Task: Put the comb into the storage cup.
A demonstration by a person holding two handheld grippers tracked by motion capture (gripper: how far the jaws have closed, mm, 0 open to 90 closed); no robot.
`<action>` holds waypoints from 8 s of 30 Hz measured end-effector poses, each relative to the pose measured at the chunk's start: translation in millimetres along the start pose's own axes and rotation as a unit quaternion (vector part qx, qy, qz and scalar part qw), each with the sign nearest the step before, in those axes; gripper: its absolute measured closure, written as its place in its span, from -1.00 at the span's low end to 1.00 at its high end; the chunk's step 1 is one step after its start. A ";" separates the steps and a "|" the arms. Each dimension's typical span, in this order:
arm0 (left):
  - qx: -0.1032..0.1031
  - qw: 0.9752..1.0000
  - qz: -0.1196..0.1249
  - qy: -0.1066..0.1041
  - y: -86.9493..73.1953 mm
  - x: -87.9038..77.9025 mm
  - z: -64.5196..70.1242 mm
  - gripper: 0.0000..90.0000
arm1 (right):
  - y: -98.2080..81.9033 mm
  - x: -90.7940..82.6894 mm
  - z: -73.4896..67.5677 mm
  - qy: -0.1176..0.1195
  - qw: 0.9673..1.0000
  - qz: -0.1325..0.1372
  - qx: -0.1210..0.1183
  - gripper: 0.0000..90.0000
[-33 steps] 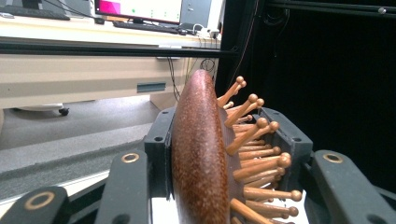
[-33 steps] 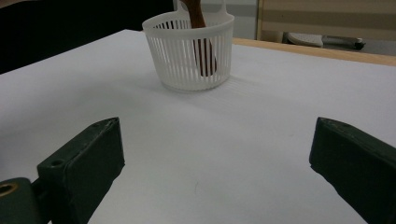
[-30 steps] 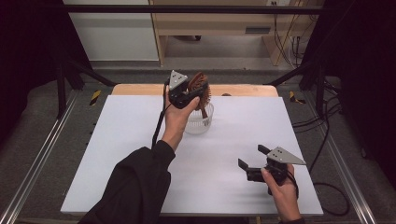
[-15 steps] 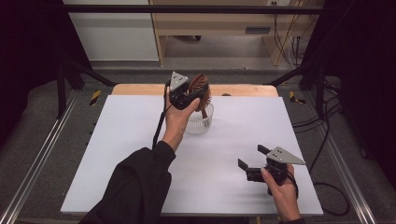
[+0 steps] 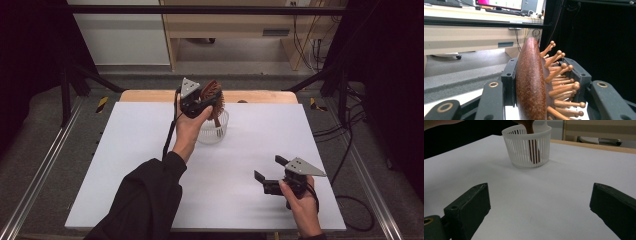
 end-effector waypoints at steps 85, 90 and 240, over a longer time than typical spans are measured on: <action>-0.062 0.998 -0.018 0.017 -34.5 -28.7 -70.1 -0.09 | -1.5 8.1 -3.7 0.006 1.000 -0.016 -0.009 -0.92; -0.065 0.998 -0.020 0.014 -36.5 -30.2 -73.0 -0.10 | -1.7 8.6 -4.1 0.007 1.000 -0.017 -0.009 -0.92; 0.042 0.998 0.000 0.053 -35.8 -86.7 -49.6 -0.95 | -2.7 9.4 -5.1 0.007 1.000 -0.025 -0.016 -0.92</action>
Point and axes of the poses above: each handheld gripper's, and its own axes: x roughly forward along the jaws, y roughly out of its top, z roughly to its right, the point moved 2 cm from there along x, roughly forward along the jaws, and after that the axes turned 11 degrees about -z, right-handed, at the moved point
